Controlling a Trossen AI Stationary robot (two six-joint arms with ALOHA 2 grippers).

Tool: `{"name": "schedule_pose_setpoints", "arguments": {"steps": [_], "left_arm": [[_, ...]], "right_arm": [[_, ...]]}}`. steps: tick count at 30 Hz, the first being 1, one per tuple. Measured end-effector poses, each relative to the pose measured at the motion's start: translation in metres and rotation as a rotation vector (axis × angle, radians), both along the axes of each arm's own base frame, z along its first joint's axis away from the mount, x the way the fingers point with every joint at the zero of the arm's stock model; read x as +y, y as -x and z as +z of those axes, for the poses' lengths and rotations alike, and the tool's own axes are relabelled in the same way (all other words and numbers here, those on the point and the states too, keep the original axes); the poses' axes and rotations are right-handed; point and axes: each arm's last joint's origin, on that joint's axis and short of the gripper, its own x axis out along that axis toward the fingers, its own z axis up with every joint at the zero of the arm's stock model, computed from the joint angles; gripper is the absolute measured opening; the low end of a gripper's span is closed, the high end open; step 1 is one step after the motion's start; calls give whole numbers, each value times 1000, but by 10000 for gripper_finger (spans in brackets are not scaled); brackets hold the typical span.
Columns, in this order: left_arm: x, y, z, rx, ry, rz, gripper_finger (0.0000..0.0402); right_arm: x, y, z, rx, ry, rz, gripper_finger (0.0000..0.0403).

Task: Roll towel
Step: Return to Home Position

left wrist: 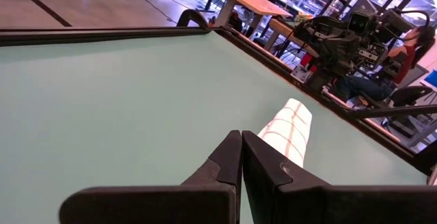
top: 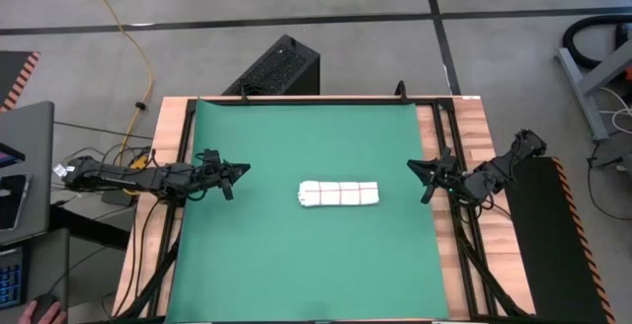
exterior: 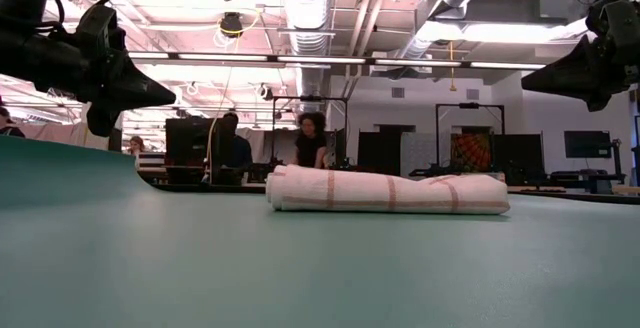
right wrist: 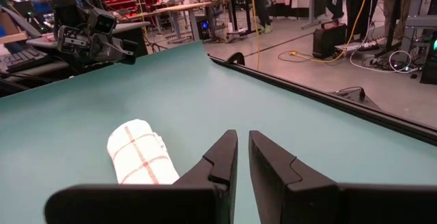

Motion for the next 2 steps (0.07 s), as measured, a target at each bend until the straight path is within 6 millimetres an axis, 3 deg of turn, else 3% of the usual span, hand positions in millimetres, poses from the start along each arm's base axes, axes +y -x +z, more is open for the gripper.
{"name": "schedule_pose_setpoints", "arguments": {"steps": [2], "left_arm": [[0, 0, 0, 0, 0, 0, 0]], "right_arm": [[0, 0, 0, 0, 0, 0, 63]]}}
